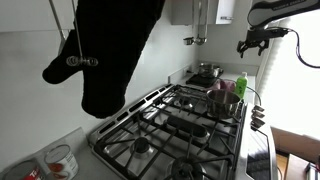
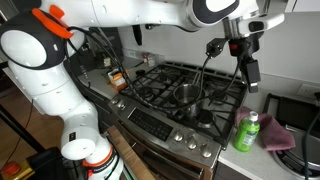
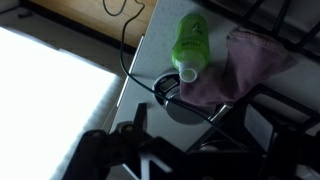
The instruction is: Pour the contents in the green bottle into the pot
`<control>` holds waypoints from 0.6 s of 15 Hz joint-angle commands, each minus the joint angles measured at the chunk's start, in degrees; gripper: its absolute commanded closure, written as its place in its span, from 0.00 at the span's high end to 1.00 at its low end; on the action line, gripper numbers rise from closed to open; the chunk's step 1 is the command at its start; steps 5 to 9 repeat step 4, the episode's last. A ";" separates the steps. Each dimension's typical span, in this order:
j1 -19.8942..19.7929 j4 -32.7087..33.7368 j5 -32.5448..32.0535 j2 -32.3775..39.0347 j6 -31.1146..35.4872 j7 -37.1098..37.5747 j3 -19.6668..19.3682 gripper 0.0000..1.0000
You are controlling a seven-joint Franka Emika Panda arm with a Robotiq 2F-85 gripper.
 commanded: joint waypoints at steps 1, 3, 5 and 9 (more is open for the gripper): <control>-0.01 -0.54 -0.51 -0.43 1.30 -1.10 0.33 1.00; 0.09 -1.39 -1.04 -1.18 1.95 -1.80 0.66 1.00; 0.11 -1.60 -1.11 -1.41 2.00 -1.95 0.70 1.00; 0.11 -1.60 -1.11 -1.41 2.00 -1.95 0.70 1.00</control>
